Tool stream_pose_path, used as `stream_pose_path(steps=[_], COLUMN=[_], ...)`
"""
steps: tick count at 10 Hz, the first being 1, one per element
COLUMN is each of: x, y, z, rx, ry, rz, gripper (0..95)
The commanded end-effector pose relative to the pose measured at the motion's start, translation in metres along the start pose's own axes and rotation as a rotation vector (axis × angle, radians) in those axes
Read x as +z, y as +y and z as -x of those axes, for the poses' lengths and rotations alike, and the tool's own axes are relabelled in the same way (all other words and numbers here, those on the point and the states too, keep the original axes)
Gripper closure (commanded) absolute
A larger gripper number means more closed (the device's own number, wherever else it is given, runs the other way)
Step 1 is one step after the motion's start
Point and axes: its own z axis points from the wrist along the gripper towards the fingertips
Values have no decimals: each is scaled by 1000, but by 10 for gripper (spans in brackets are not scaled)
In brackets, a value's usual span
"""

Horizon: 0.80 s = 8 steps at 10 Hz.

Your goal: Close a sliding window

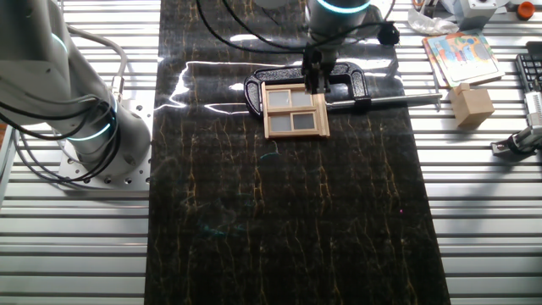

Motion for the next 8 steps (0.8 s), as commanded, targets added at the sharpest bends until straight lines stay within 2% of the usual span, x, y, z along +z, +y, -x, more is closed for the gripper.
stream_pose_path(steps=[1, 5, 8], x=[-9, -14, -17], y=[5, 9, 10], z=[-3, -4, -6], rx=[22, 26, 4], ry=[-13, -39, -45], rz=[5, 2, 5], gripper=[950, 950, 950])
